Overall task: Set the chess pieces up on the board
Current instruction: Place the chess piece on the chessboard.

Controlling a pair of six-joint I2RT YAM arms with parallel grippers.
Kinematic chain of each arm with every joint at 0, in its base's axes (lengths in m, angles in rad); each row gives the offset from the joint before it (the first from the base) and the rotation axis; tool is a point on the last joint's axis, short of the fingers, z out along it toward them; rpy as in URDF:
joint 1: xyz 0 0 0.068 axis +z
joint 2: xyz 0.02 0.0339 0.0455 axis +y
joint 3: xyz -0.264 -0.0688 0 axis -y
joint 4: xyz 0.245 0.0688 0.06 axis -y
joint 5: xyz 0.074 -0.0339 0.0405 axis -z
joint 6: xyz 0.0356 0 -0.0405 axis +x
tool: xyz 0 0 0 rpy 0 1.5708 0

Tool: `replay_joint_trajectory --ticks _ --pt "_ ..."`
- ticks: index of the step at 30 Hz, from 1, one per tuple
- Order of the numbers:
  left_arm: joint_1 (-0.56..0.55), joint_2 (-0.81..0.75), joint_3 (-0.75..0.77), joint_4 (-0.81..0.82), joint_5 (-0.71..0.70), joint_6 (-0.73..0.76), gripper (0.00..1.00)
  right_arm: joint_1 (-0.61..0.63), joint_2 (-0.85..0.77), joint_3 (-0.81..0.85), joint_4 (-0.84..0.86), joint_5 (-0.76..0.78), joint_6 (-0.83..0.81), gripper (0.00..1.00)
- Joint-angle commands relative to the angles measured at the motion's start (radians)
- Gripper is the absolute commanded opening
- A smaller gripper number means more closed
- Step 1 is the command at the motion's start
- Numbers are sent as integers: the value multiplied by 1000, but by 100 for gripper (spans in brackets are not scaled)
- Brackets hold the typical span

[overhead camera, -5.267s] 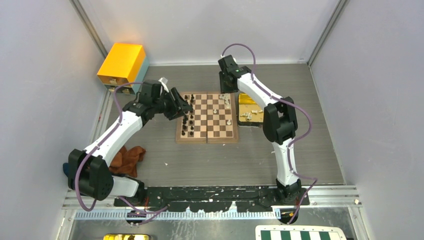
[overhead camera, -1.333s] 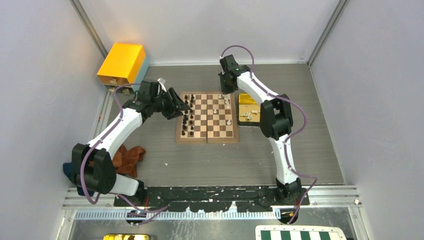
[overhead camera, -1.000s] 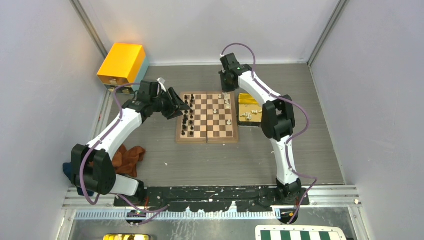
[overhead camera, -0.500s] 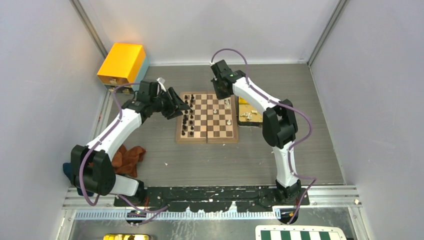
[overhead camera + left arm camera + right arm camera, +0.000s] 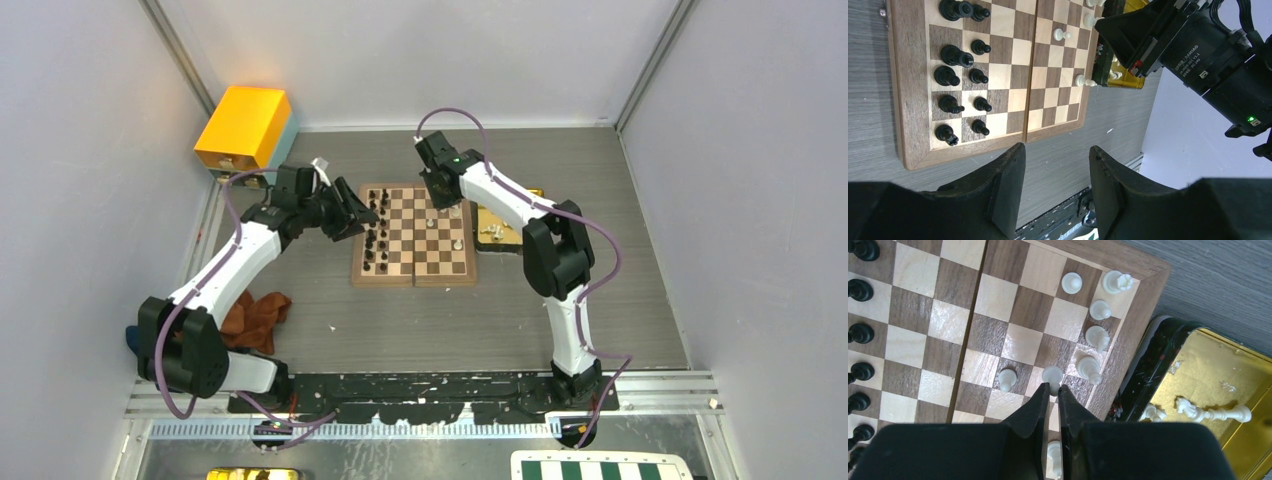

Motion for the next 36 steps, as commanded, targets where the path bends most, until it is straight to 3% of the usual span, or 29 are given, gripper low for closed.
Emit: replay_joint_trajectory --ticks 1,36 --pt "8 -46 -2 26 13 12 51 -2 -37 10 26 28 -14 9" --pt "8 -29 -19 50 18 7 51 7 73 94 0 8 -12 9"
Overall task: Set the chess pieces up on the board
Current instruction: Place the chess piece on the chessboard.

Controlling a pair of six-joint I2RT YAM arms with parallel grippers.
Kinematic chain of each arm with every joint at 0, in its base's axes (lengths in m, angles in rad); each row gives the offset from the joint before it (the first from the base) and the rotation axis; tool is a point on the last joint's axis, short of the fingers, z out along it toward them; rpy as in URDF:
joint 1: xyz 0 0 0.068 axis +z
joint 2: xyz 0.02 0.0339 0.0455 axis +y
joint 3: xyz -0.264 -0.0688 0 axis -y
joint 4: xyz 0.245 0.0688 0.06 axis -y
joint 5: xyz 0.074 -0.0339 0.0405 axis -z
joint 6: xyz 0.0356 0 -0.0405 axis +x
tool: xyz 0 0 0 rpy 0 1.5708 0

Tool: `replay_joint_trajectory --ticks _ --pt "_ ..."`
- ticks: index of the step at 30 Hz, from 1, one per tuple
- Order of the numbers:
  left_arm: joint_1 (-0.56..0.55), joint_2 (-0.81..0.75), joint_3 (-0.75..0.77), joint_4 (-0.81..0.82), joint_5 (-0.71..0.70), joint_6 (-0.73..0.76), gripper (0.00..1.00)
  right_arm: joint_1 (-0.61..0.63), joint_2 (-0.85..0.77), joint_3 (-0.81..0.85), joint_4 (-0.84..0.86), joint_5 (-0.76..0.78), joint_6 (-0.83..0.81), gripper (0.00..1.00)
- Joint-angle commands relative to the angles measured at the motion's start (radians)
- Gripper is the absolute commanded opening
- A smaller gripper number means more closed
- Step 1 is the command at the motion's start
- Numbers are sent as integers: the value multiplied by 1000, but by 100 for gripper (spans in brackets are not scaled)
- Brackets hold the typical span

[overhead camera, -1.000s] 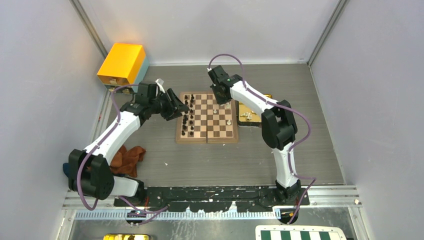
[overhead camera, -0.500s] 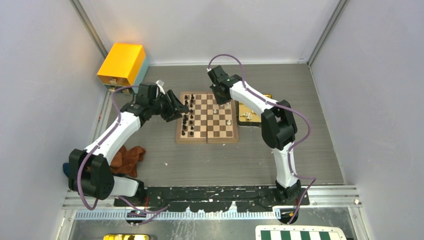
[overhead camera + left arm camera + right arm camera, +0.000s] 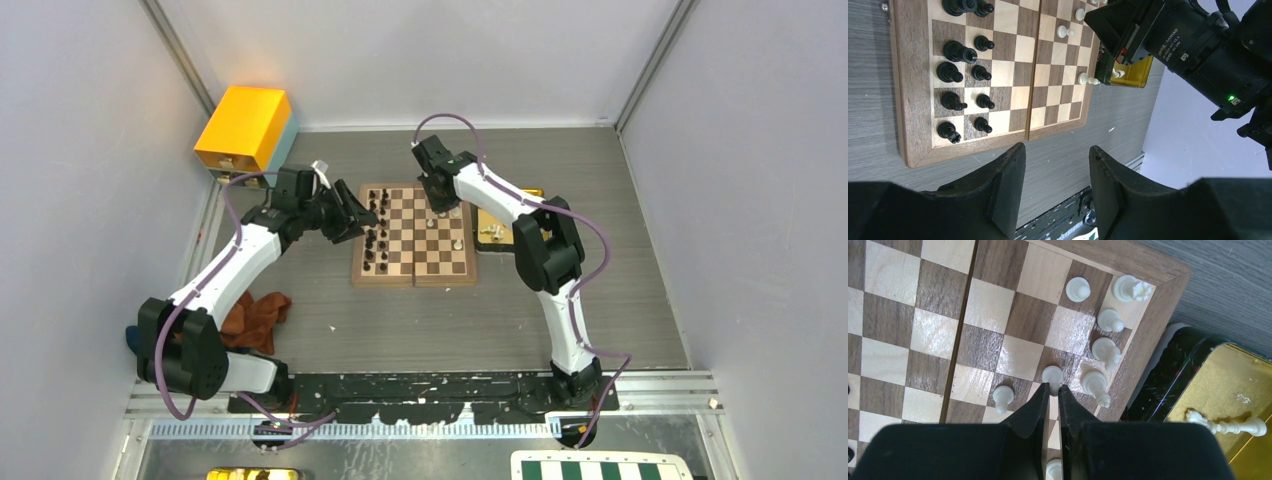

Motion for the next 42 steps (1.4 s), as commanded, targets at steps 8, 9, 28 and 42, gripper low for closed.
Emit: replay_joint_trajectory --ticks 8,9,28,42 --pt "8 -11 5 42 18 12 51 3 10 63 3 6 -2 9" --pt "8 -10 8 43 20 13 51 3 10 64 2 6 -2 10" --pt "8 4 12 46 22 14 51 2 26 84 -21 16 -3 28" --pt "8 2 18 42 21 14 51 2 -35 116 -1 18 -5 34"
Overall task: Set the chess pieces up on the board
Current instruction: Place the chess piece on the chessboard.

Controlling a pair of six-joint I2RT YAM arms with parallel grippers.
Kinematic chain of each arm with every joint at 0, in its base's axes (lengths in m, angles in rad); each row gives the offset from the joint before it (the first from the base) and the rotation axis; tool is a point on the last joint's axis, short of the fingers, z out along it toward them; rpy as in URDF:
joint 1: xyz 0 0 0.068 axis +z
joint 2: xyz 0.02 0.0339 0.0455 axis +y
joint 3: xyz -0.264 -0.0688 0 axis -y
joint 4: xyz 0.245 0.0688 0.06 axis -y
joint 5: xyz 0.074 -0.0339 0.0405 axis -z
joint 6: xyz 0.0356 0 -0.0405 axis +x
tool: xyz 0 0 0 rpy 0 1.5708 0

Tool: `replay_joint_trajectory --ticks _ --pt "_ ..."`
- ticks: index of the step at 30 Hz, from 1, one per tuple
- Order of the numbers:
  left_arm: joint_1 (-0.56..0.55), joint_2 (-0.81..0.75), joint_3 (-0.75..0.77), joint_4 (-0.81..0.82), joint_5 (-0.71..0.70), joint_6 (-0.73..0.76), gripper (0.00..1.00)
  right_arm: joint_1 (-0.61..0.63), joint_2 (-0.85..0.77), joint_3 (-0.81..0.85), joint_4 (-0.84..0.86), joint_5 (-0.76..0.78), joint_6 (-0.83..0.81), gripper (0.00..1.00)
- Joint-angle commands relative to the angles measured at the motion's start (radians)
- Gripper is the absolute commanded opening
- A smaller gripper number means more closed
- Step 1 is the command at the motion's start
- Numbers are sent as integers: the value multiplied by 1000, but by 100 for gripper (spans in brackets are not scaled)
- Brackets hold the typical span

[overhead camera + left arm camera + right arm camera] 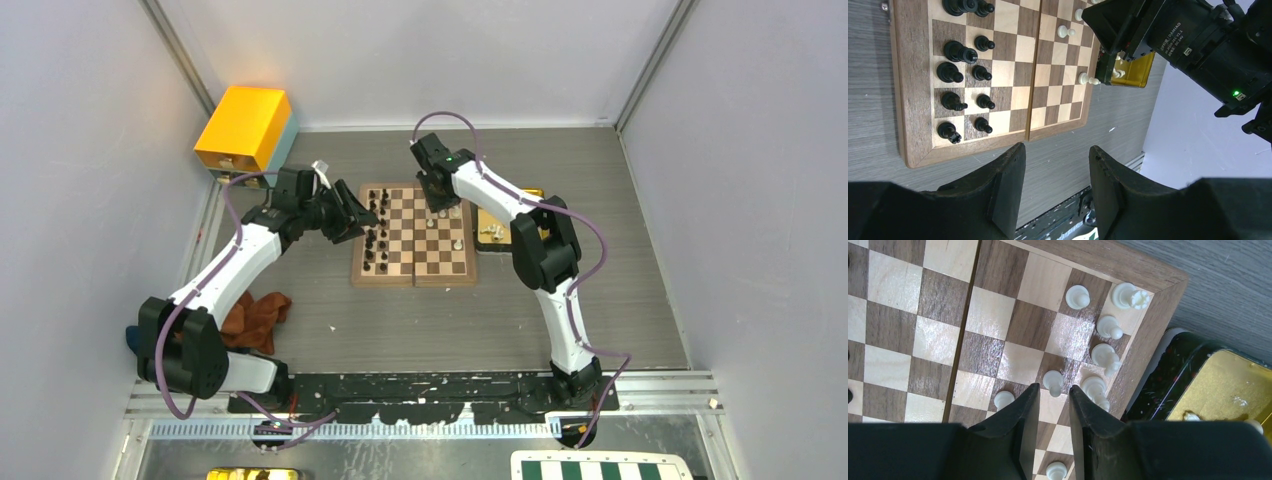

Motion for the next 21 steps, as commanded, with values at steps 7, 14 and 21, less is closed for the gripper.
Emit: replay_joint_trajectory --ticks 7,14,21 --pt "8 -6 20 38 20 14 51 -14 -67 140 8 55 -7 34" --pt "8 -6 24 28 15 20 51 -49 -38 193 -7 59 -7 34" --pt "8 10 37 29 17 22 51 -87 -10 202 -16 43 1 34"
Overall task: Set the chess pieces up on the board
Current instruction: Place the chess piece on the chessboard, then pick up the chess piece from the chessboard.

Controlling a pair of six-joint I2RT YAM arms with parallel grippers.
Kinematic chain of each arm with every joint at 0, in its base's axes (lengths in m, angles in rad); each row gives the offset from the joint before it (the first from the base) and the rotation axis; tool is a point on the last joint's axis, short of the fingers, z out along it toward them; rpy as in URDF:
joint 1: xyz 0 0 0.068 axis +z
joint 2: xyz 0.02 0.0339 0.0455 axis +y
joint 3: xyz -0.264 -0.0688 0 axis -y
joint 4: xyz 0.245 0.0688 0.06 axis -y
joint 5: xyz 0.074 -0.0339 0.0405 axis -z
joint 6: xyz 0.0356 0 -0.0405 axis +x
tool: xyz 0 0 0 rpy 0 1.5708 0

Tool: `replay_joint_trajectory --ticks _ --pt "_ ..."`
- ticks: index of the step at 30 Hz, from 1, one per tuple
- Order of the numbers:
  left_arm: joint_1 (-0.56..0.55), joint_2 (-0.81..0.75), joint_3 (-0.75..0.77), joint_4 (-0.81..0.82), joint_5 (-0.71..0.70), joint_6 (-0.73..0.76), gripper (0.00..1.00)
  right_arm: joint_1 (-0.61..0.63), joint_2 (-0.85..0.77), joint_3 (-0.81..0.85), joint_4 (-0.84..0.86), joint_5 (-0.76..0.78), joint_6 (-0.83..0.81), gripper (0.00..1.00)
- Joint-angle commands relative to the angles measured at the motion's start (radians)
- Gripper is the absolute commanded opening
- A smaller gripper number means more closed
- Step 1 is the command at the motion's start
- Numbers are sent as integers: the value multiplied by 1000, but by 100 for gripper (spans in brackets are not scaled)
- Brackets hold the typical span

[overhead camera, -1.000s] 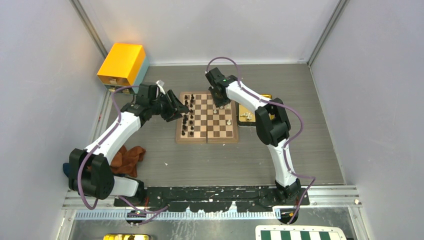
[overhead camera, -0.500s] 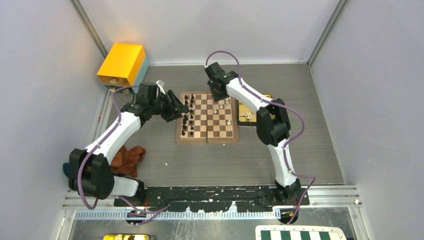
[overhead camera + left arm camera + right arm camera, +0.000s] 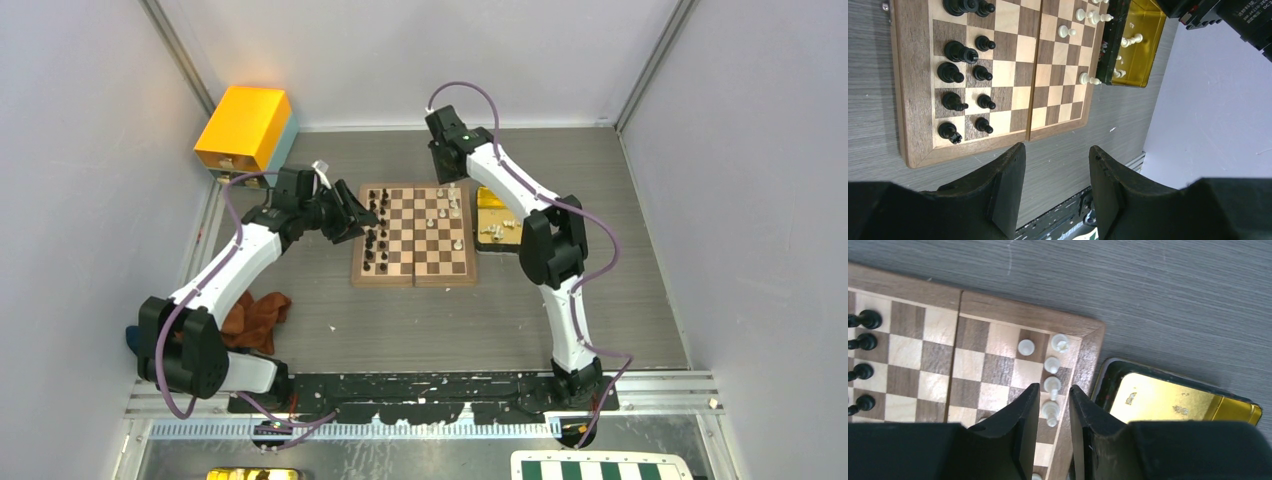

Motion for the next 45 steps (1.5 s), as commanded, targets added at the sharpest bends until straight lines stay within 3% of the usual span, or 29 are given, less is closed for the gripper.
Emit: replay_joint_trajectory --ticks 1,45 --pt "8 11 38 31 18 19 51 -21 -7 39 5 1 2 34" --pt "8 91 71 54 26 16 51 -37 49 -32 42 -82 32 34"
